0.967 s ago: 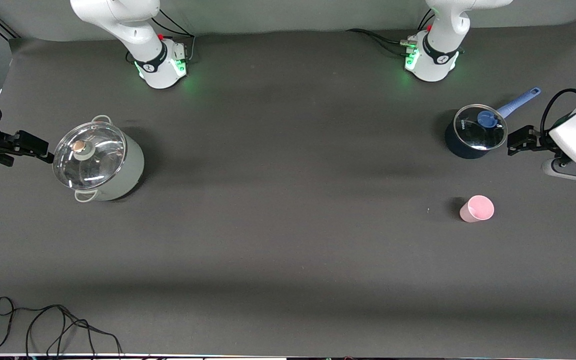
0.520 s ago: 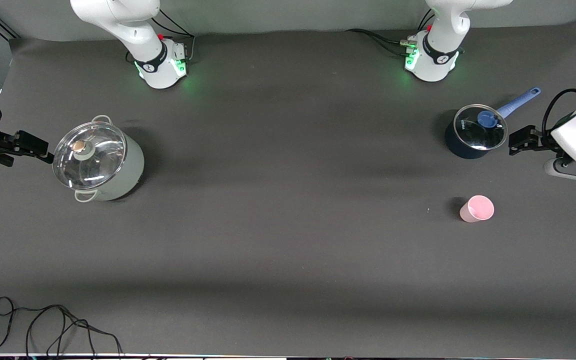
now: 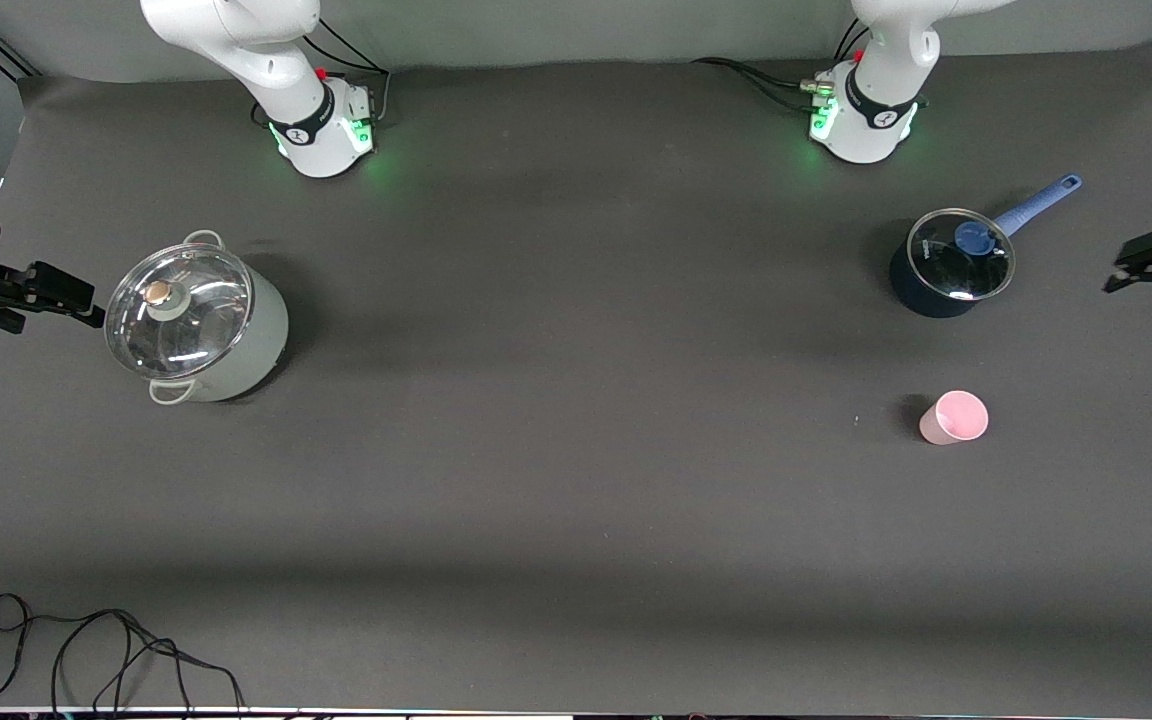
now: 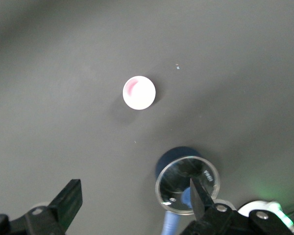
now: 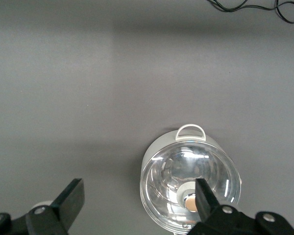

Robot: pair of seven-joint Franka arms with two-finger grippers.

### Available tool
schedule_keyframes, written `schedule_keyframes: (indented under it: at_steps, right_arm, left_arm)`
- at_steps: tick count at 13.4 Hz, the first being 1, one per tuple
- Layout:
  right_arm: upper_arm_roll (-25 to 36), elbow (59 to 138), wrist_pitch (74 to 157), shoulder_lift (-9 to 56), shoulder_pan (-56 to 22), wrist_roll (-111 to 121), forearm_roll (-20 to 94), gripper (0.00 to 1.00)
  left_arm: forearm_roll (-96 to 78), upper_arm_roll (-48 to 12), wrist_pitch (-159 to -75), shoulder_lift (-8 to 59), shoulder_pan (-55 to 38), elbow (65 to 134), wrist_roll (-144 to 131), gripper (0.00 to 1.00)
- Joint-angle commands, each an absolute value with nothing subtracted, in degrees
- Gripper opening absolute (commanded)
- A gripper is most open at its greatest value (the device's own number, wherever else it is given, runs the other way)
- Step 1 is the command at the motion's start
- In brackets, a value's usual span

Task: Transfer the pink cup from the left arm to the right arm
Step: 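Lower the left gripper beside the pink cup and close on it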

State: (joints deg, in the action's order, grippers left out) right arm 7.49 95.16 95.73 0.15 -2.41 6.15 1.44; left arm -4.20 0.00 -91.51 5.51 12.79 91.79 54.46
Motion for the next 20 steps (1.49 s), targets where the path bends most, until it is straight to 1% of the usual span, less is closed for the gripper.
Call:
schedule_keyframes:
  at_steps: [1, 3, 6, 8, 10, 12, 13, 20]
  right_arm:
    - [7.73, 94.75, 96.15, 0.09, -2.81, 5.89, 1.05, 1.0]
    - [7.65, 94.75, 96.15, 0.09, -2.81, 5.89, 1.14, 1.0]
    - [7.65, 94.75, 96.15, 0.09, -2.81, 5.89, 1.14, 1.0]
    - [7.73, 94.75, 96.76, 0.17, -2.72, 5.8, 1.32, 1.0]
    - [7.82, 94.75, 97.64, 0.26, -2.64, 5.8, 1.58, 1.0]
    - [7.82, 94.83, 97.65, 0.18, -2.64, 5.8, 1.32, 1.0]
    - [7.82, 94.75, 97.65, 0.18, -2.72, 5.8, 1.49, 1.0]
    - [7.73, 94.83, 97.12, -0.09, -2.81, 5.98, 0.97, 1.0]
  left_arm:
    - [-11.22, -0.35, -93.16, 7.81, 18.96, 91.94, 71.57, 0.98]
    - [-17.98, -0.35, -92.99, 10.71, 23.62, 91.15, 85.45, 0.98]
    - [-28.19, -0.35, -90.36, 17.2, 30.74, 88.34, 102.78, 0.98]
    - [-33.37, -0.35, -86.16, 23.7, 34.08, 84.39, 110.01, 0.98]
    - [-38.82, -0.62, -80.62, 32.13, 37.25, 80.27, 115.37, 0.98]
    - [-42.78, -0.79, -76.84, 39.43, 38.49, 76.4, 121.87, 0.98]
    - [-44.72, -0.88, -75.42, 41.99, 38.76, 75.42, 124.25, 0.98]
    - [-54.83, -1.05, -74.18, 53.42, 38.76, 75.41, 140.7, 0.99]
